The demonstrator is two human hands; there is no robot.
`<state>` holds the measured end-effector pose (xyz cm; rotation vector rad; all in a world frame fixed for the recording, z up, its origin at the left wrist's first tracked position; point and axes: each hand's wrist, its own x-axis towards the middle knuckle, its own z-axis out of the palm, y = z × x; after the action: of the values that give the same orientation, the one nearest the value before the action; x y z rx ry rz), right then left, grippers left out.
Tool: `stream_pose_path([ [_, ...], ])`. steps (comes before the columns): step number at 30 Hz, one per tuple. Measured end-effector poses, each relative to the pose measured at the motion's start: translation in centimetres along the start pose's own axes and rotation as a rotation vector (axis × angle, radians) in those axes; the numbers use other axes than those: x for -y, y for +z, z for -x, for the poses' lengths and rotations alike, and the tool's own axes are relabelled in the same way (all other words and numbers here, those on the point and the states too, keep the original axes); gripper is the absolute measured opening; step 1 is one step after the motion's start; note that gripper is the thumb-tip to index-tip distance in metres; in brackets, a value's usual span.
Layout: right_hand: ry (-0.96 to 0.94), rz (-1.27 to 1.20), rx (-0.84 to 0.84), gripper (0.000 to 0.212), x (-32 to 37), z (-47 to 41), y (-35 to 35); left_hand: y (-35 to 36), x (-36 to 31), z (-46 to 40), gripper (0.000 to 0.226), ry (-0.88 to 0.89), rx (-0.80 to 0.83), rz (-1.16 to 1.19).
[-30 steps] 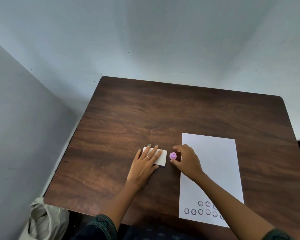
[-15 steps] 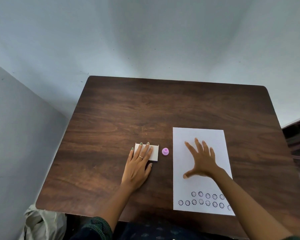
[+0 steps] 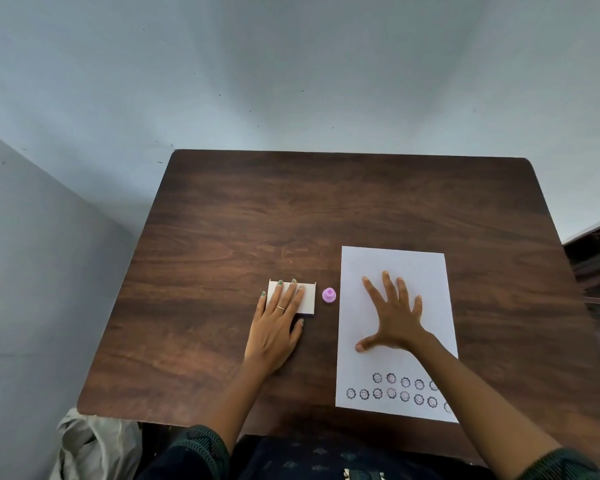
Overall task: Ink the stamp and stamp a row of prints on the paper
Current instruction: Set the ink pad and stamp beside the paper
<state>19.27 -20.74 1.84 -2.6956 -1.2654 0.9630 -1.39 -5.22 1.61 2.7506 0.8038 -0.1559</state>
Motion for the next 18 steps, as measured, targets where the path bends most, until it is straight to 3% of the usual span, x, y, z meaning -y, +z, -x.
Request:
stream_pose_path([
  [18, -0.07, 0.037, -0.026, 0.134, 0.06, -0.54, -0.19, -0.31, -0.19, 0.01, 0.064, 0.019, -0.024, -0.008],
])
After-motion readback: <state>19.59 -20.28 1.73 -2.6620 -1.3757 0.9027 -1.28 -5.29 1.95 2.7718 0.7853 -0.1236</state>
